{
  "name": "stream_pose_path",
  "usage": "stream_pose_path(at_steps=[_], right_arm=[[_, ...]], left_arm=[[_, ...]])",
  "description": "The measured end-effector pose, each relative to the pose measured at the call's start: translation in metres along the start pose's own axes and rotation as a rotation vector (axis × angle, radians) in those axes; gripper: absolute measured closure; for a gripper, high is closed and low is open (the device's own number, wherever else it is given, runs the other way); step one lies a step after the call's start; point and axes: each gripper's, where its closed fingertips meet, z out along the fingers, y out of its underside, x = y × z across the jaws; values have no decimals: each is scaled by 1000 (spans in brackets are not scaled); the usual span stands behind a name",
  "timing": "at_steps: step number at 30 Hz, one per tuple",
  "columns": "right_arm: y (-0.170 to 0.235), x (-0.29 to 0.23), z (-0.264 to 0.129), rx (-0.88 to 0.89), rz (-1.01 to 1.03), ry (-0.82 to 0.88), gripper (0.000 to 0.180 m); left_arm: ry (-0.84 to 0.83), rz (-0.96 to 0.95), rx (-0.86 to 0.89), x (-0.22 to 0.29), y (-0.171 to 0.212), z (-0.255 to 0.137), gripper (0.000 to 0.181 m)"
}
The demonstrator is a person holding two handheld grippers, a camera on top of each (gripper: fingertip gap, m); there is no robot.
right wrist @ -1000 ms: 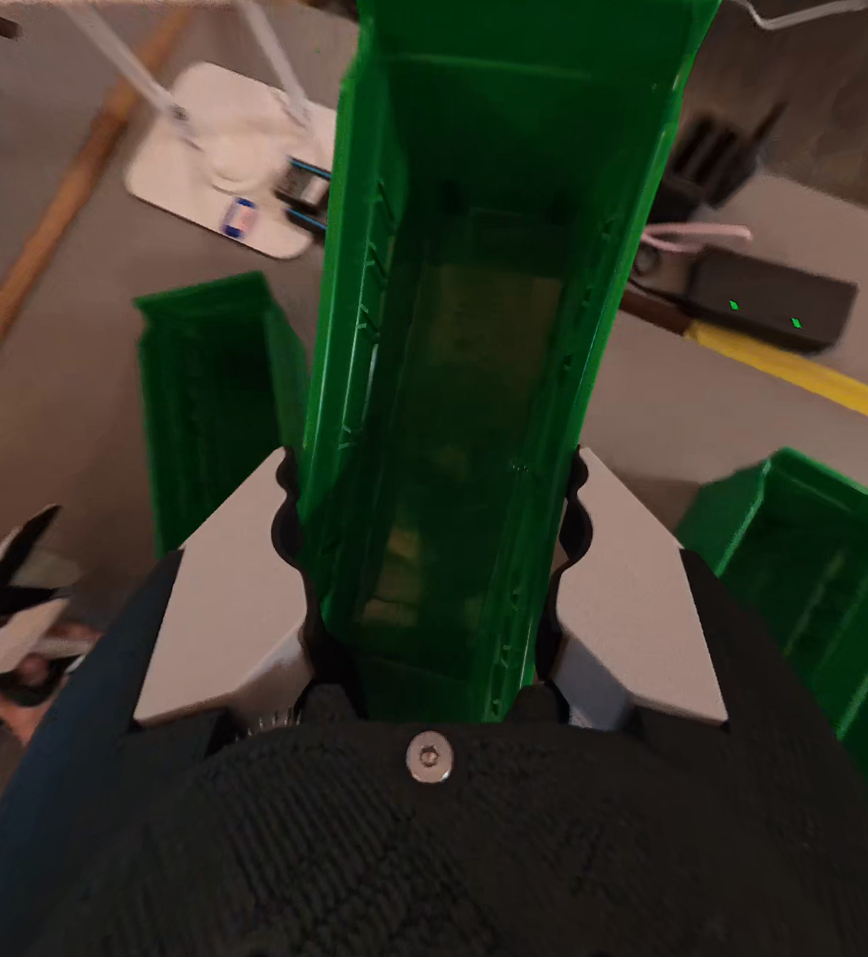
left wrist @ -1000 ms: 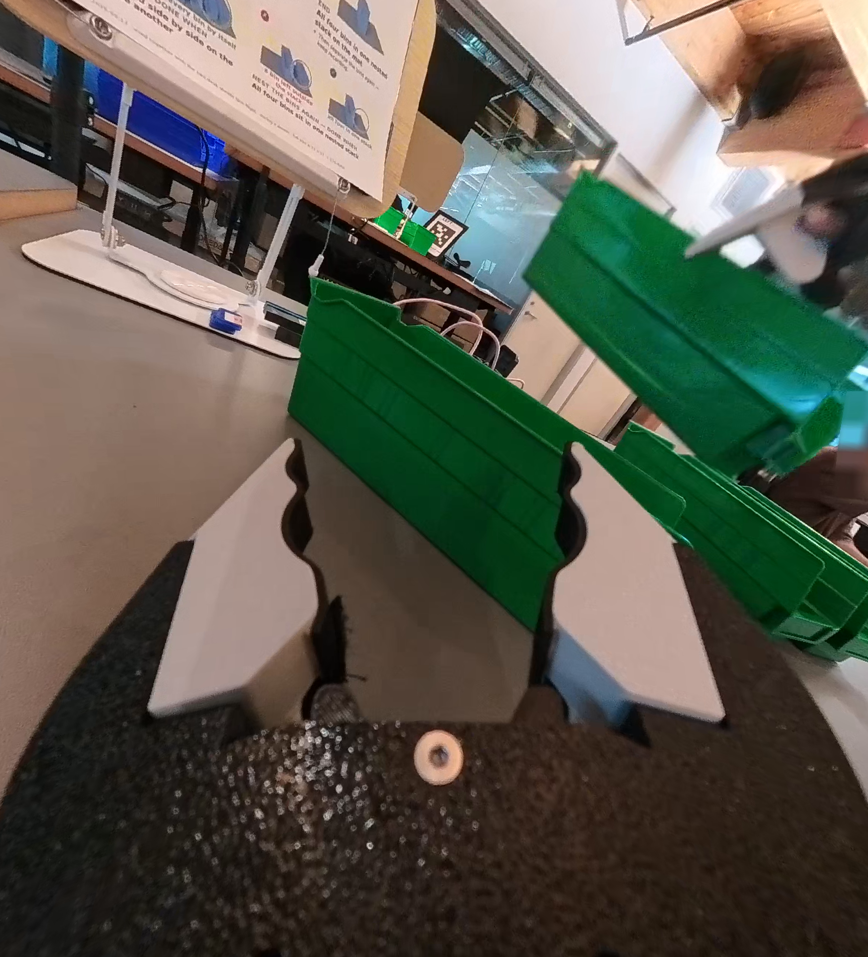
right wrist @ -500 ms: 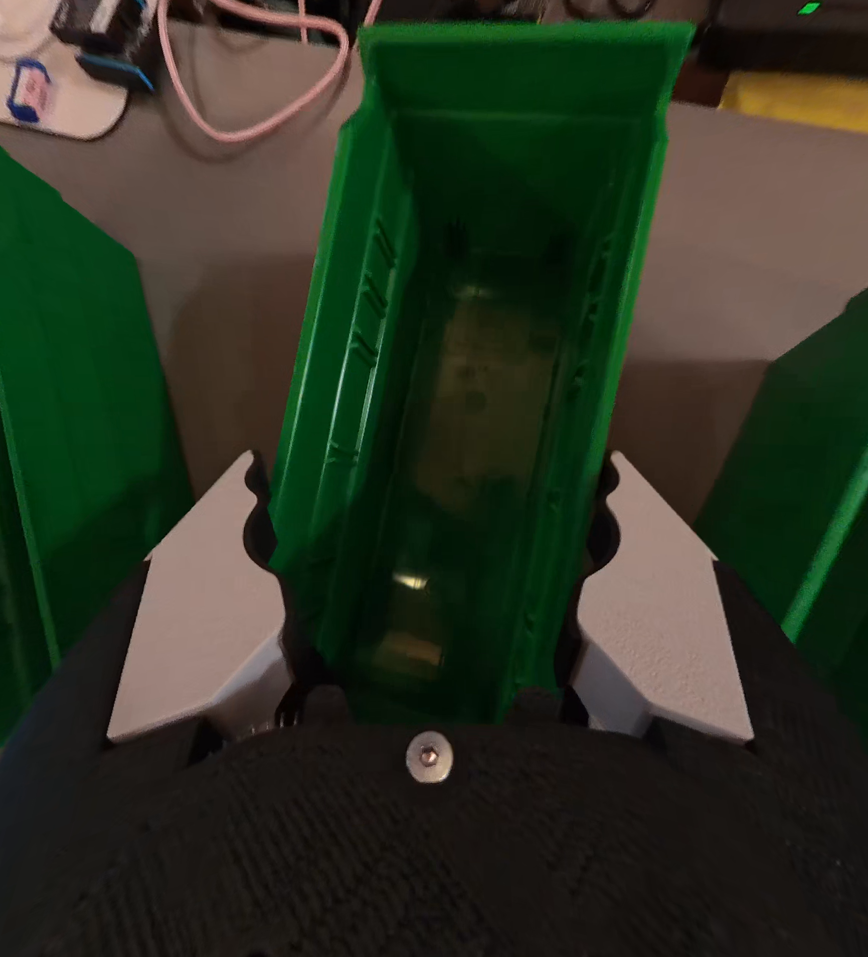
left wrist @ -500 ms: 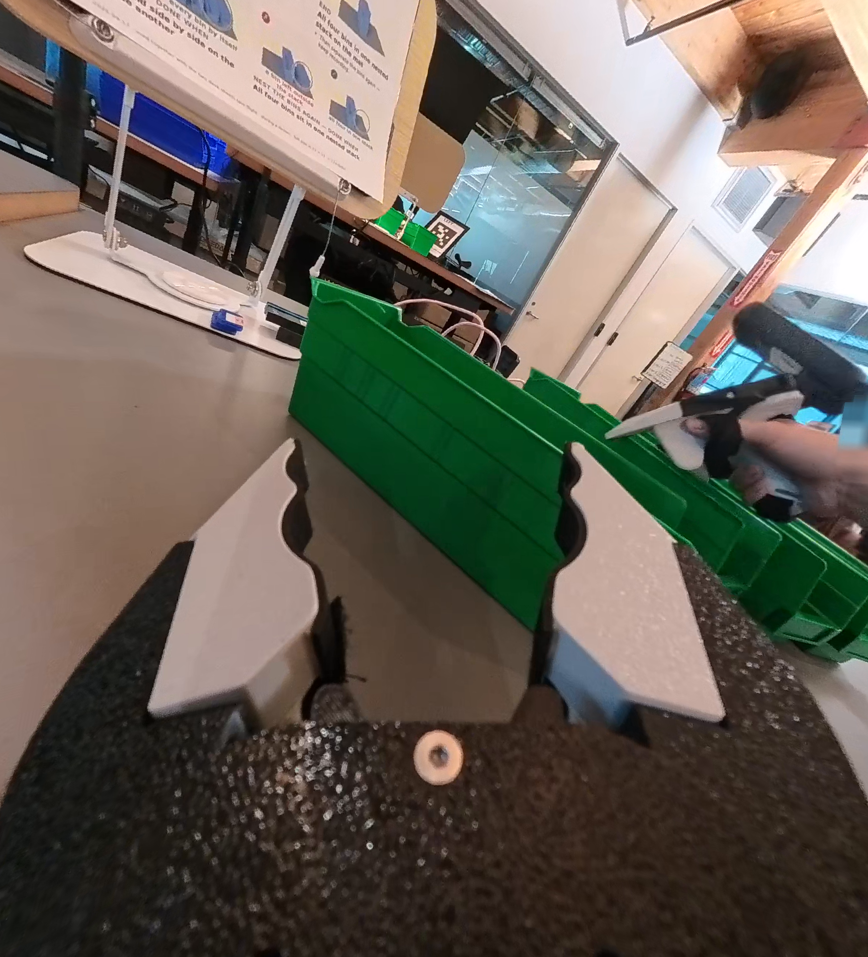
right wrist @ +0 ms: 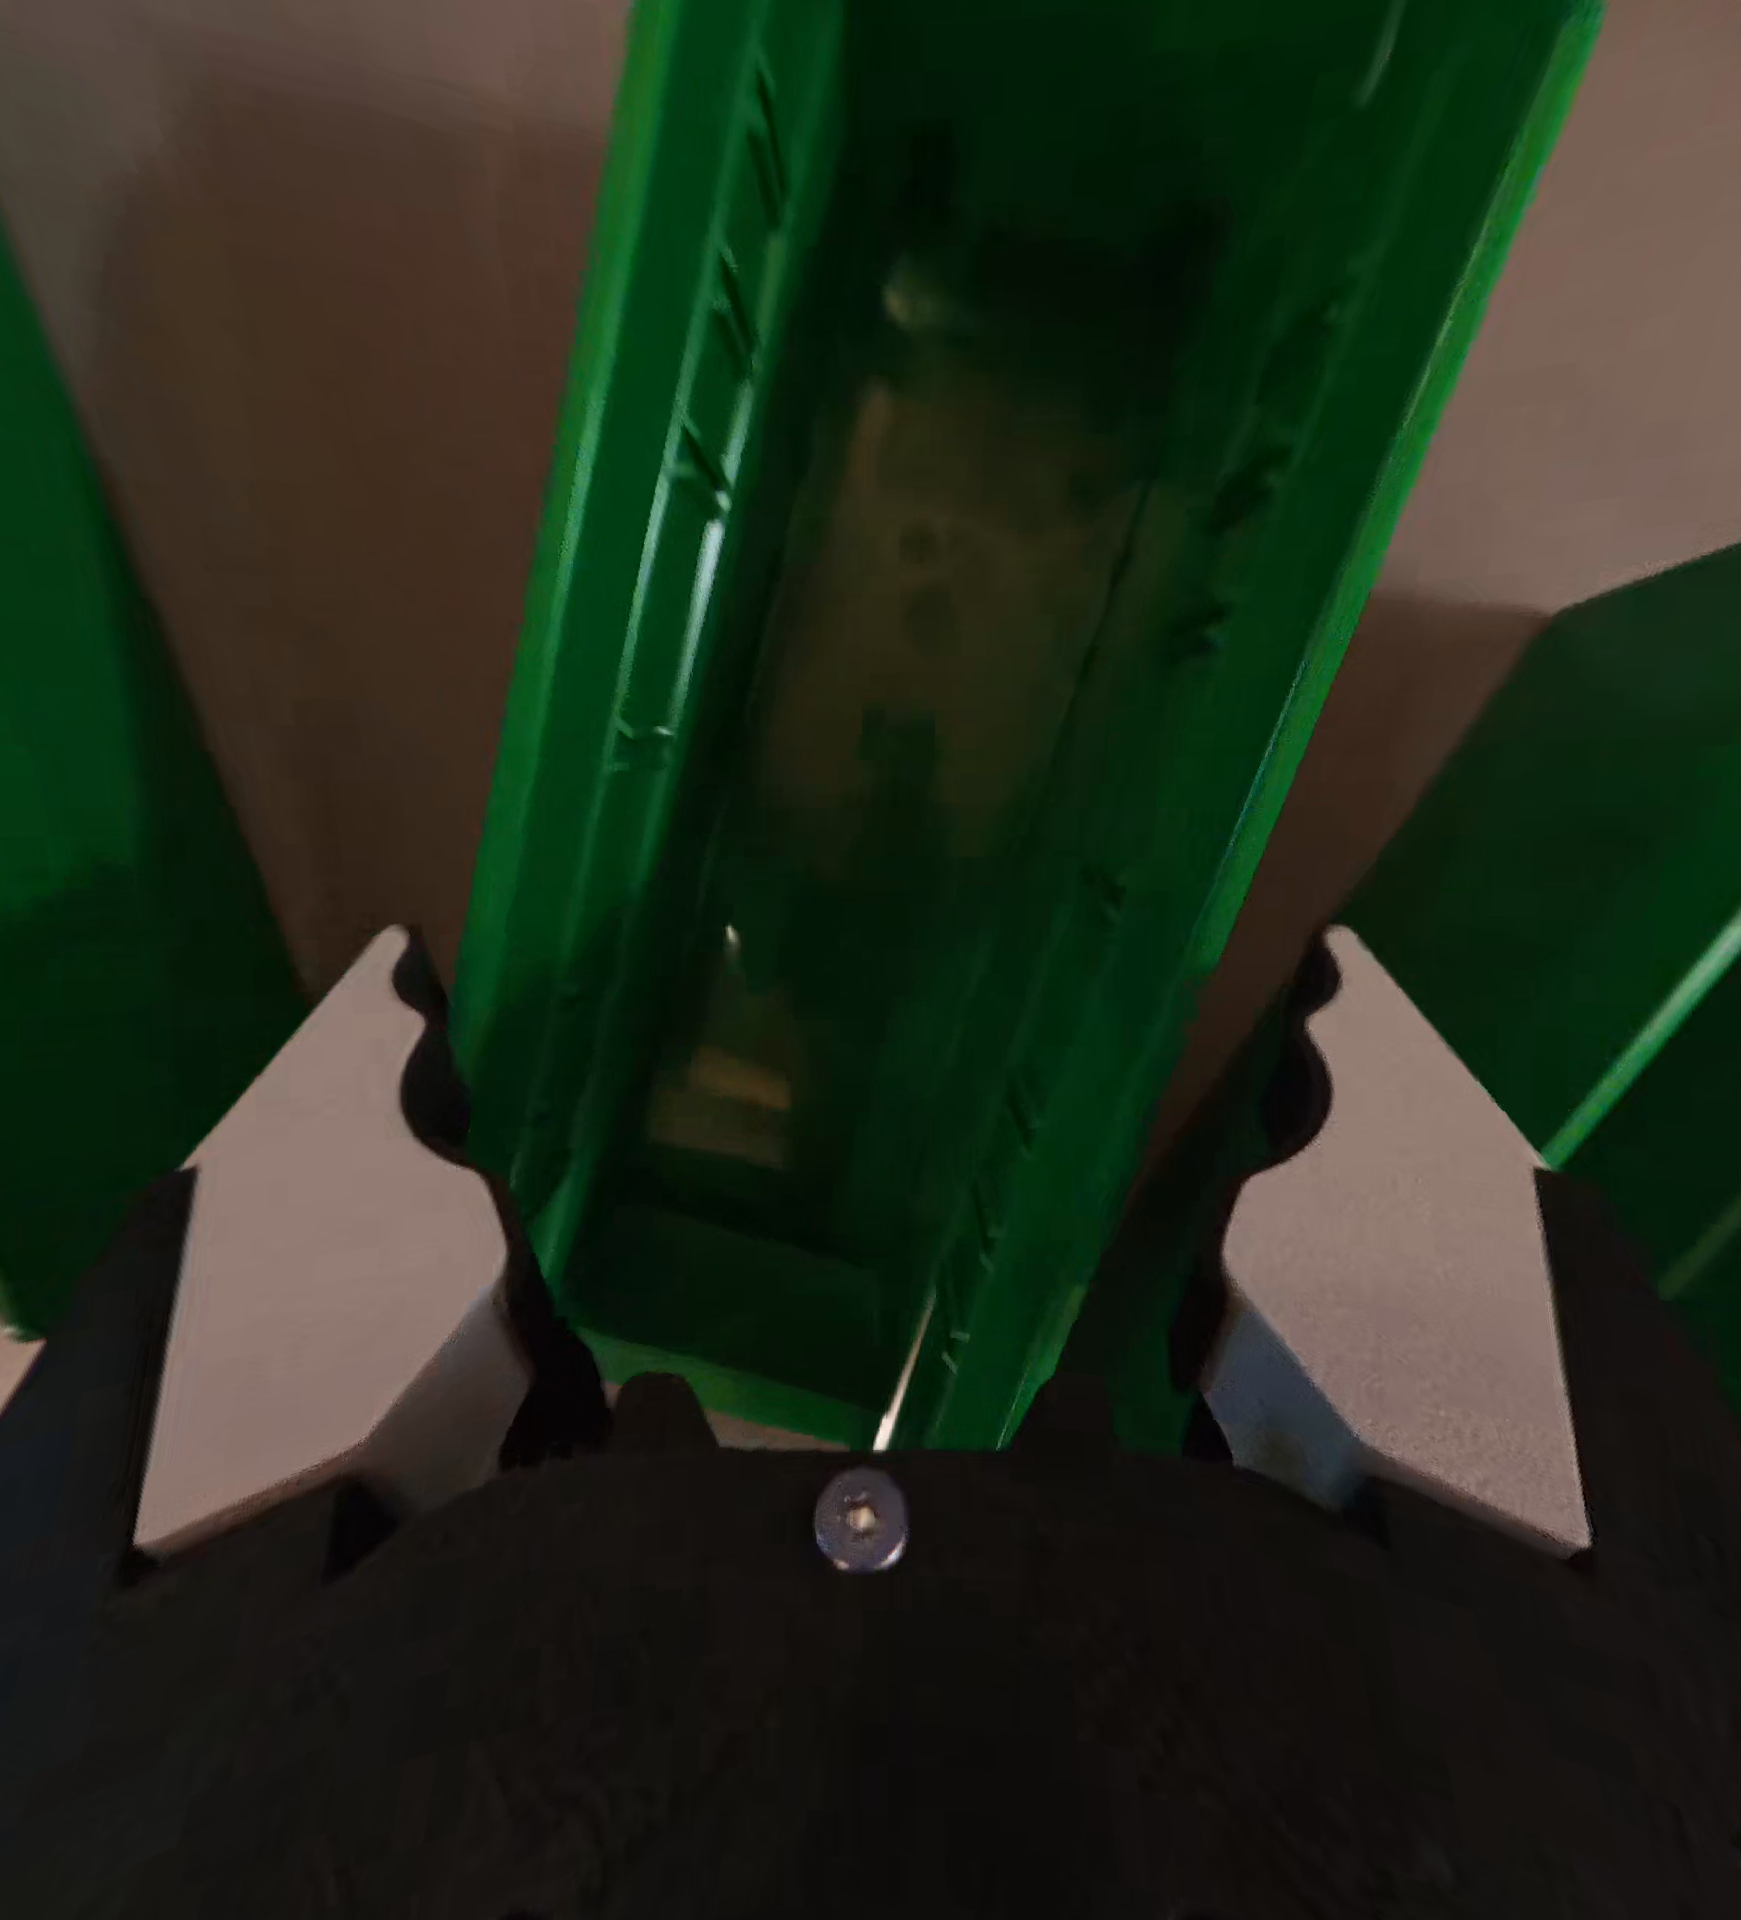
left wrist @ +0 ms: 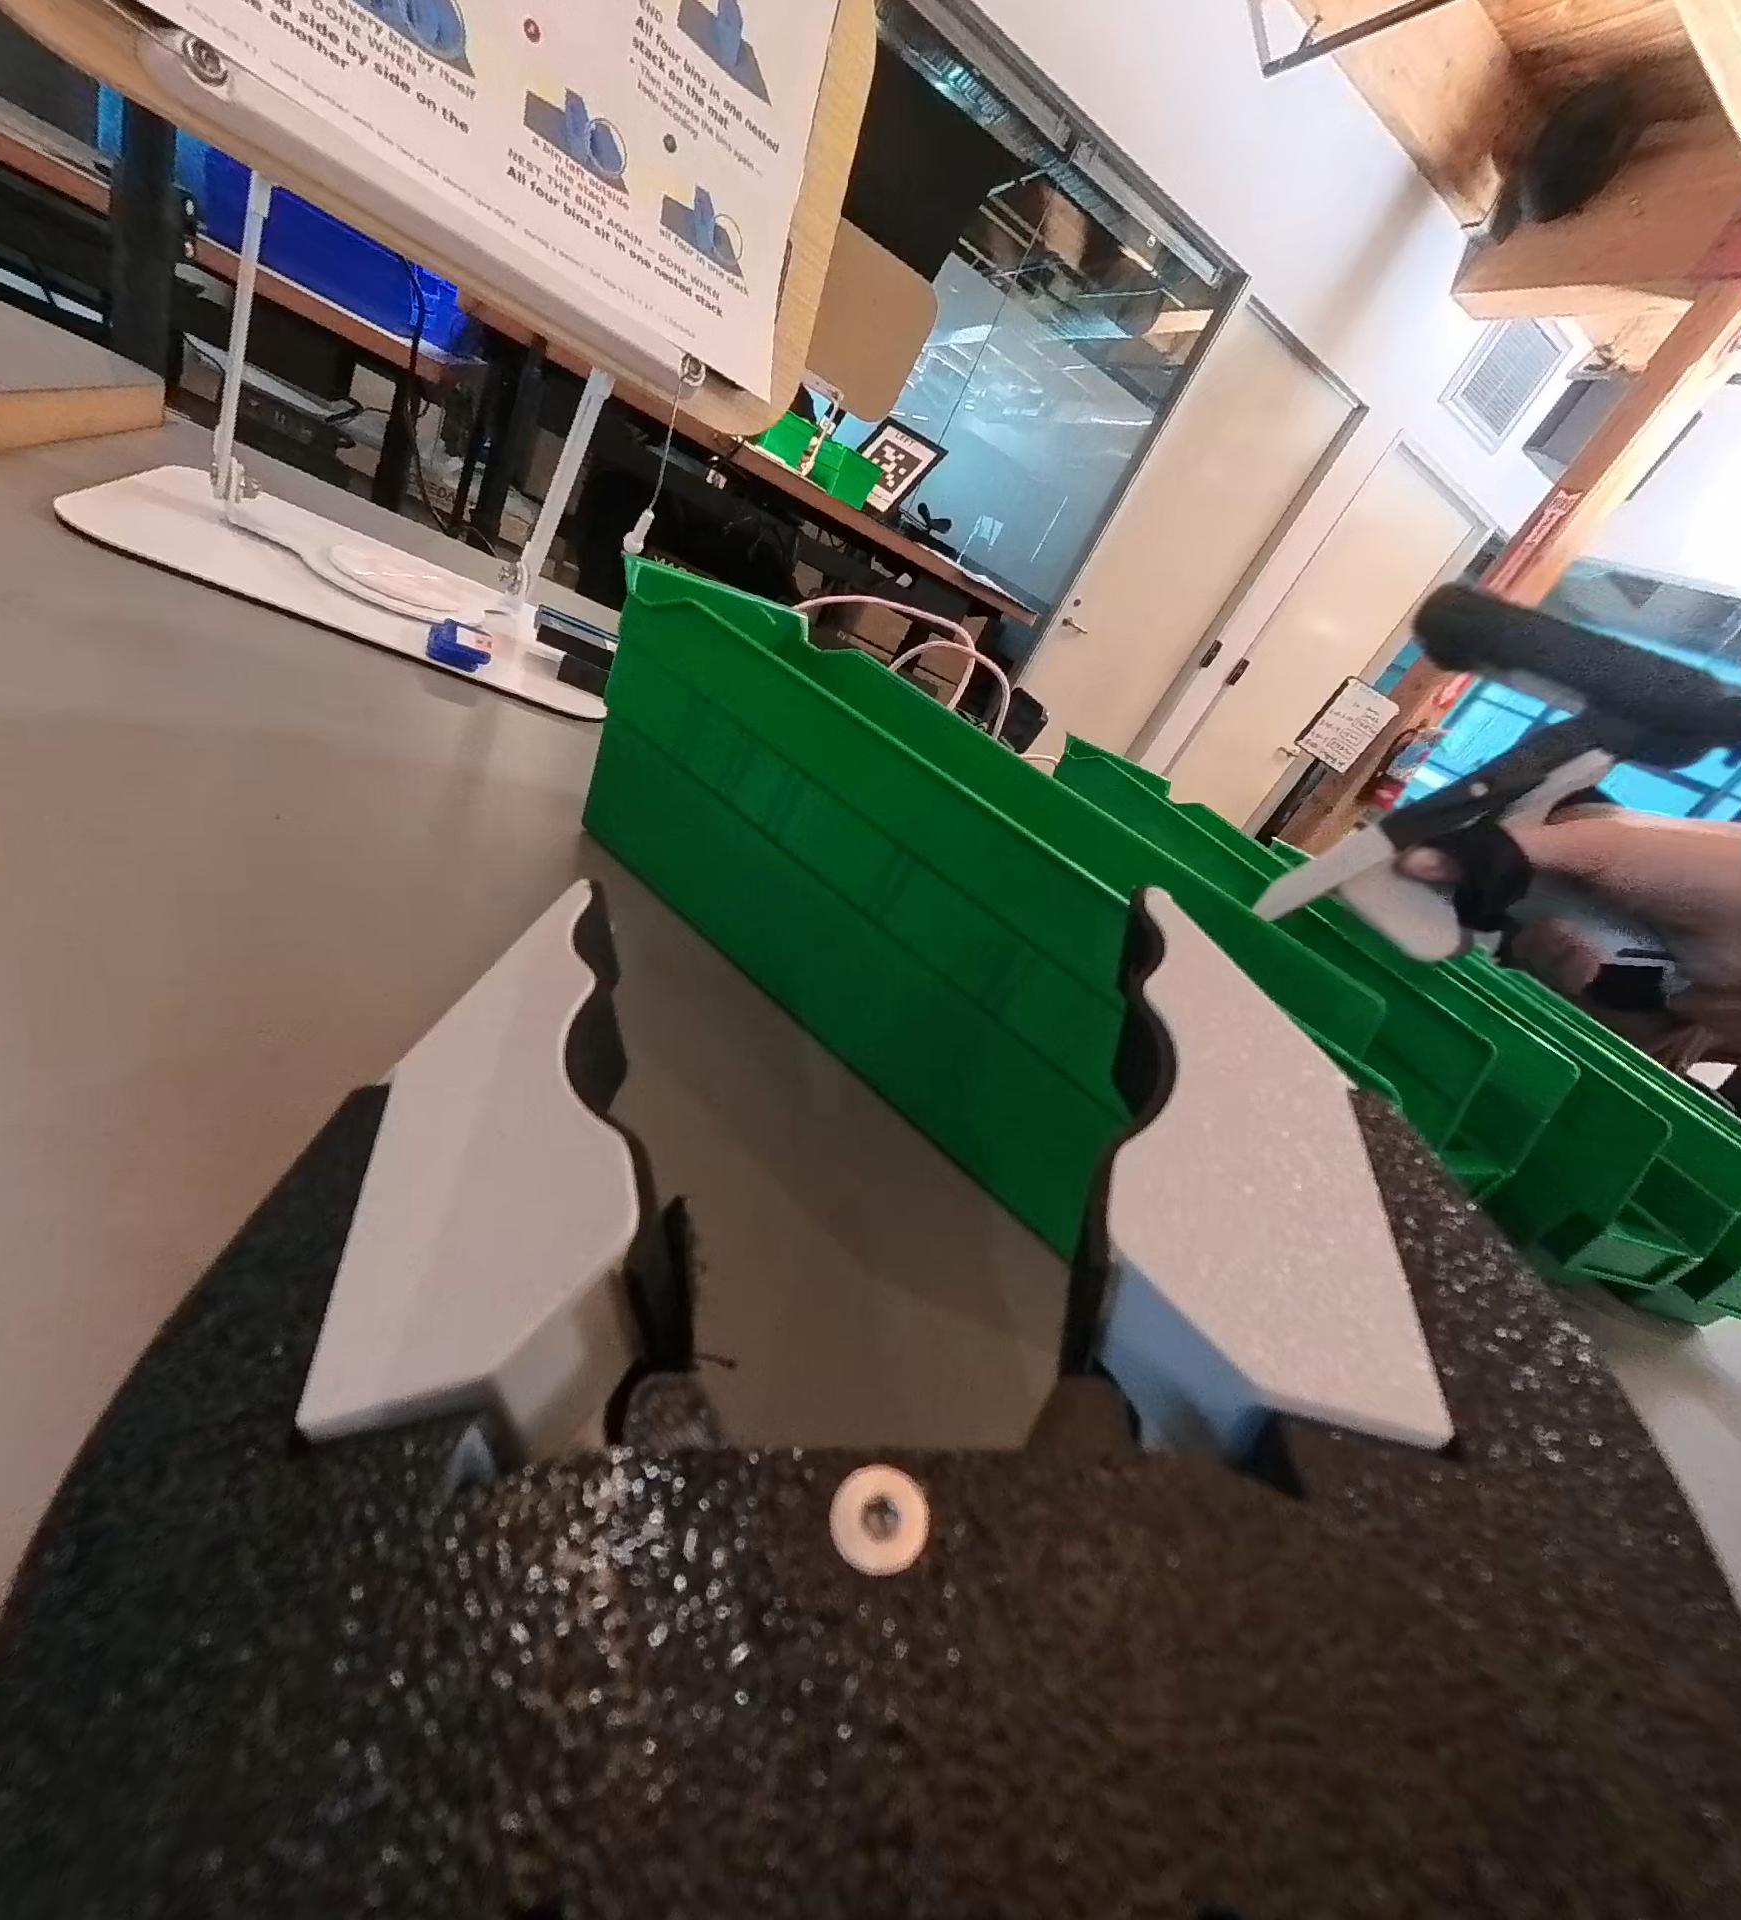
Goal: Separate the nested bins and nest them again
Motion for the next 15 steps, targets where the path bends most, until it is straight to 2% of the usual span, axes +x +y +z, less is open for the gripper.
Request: stream_pose_path(at_steps=[3, 5, 10, 15], right_arm=[[1, -8, 3, -43, 28, -70, 58], [-5, -8, -4, -29, 2, -70, 70], [-45, -30, -59, 116, -52, -79, 75], [-73, -114, -113, 257, -206, -227, 75]], left_arm=[[1, -2, 0, 0, 0, 0, 85], [1, -4, -3, 0, 0, 0, 85], [0, -5, -8, 0, 1, 1, 85], [0, -7, -3, 0, 0, 0, 85]])
